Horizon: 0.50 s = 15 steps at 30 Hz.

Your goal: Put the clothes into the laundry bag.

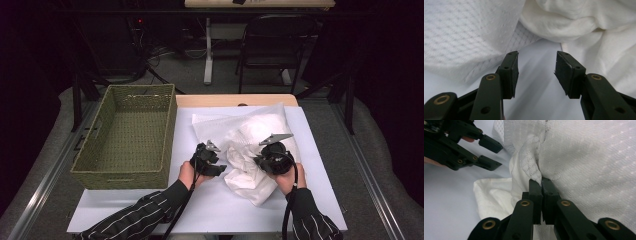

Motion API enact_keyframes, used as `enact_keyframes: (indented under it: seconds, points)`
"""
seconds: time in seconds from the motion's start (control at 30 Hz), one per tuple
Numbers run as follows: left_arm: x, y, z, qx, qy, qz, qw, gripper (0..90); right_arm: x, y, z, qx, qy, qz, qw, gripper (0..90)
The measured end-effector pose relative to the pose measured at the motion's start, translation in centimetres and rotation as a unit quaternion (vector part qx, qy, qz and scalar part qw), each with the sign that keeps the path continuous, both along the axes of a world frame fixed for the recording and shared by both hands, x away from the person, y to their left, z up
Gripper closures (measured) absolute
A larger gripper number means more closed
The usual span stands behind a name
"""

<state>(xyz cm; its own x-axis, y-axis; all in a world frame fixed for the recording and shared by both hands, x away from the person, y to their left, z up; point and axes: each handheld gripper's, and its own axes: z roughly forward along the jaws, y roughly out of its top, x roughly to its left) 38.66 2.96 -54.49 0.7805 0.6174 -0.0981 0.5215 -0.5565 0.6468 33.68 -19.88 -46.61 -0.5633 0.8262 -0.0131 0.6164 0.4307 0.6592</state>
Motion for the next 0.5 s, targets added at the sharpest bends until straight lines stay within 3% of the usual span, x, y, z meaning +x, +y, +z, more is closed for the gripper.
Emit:
enact_keyframes:
  seconds: [0.07,0.13,0.2,0.37,0.43,0.5]
  points:
    - [0.0,-0.7,-0.2,0.012,-0.01,0.0,0.9999,52.9,0.0,0.0,0.0,0.0,0.001,0.0,1.0,88.1]
    - [0.1,-1.3,-0.4,0.035,-0.036,-0.005,0.9987,53.0,0.0,-0.1,0.0,0.0,0.001,0.001,1.0,88.1]
    - [0.5,-1.7,-0.7,0.046,-0.046,-0.002,0.9979,48.9,0.0,-0.2,0.0,0.001,0.0,0.001,1.0,88.0]
    - [1.5,-1.8,-0.9,0.04,-0.054,0.005,0.9978,41.6,0.0,-0.4,0.0,0.009,0.002,0.001,1.0,87.6]
    - [1.9,-1.8,-1.0,0.034,-0.05,0.001,0.9982,44.2,0.1,-0.4,0.0,0.009,0.002,-0.001,1.0,87.6]
    - [2.3,-1.7,-1.1,0.021,-0.044,-0.009,0.9988,52.3,0.1,-0.4,0.0,0.009,0.001,-0.001,1.0,87.6]
